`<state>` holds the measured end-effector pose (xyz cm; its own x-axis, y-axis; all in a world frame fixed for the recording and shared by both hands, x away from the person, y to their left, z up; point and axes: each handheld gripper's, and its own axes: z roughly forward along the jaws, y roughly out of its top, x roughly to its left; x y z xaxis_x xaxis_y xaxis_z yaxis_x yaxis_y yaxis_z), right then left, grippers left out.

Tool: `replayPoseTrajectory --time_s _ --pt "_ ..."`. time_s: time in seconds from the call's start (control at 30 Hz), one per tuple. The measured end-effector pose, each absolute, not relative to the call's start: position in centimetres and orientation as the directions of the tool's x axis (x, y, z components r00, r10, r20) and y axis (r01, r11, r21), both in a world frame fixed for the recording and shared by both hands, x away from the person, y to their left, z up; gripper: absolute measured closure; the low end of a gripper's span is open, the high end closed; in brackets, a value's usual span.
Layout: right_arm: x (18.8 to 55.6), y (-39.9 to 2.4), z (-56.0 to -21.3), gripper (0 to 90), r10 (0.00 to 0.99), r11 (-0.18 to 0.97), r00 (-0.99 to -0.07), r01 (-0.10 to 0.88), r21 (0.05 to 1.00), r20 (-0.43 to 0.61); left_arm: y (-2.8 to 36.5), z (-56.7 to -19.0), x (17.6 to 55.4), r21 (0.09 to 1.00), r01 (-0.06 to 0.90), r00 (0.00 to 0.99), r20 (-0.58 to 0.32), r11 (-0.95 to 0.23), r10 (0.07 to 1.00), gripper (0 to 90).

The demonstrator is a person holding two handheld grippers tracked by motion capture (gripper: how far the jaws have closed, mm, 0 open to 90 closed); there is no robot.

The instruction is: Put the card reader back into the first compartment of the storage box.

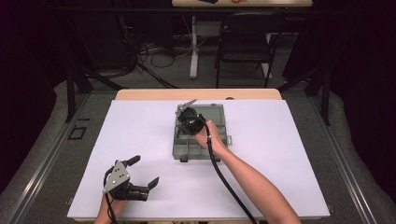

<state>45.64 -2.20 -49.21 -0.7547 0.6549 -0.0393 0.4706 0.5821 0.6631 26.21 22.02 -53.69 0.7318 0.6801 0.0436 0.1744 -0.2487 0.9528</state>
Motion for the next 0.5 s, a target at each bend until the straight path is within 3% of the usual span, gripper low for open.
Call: replayPoseTrajectory --time_s 0.4,0.5 --pt "44.8 -3.6 -48.5 69.6 0.628 0.568 -0.778 0.467 0.678 0.010 22.0 -53.7 26.2 0.952 0.175 0.731 0.047 -0.253 0.681 0.2" --pt "44.2 -4.4 -48.3 57.3 0.609 0.573 -0.792 0.467 0.674 0.030 22.0 -53.7 26.3 0.951 0.183 0.725 0.042 -0.251 0.687 0.2"
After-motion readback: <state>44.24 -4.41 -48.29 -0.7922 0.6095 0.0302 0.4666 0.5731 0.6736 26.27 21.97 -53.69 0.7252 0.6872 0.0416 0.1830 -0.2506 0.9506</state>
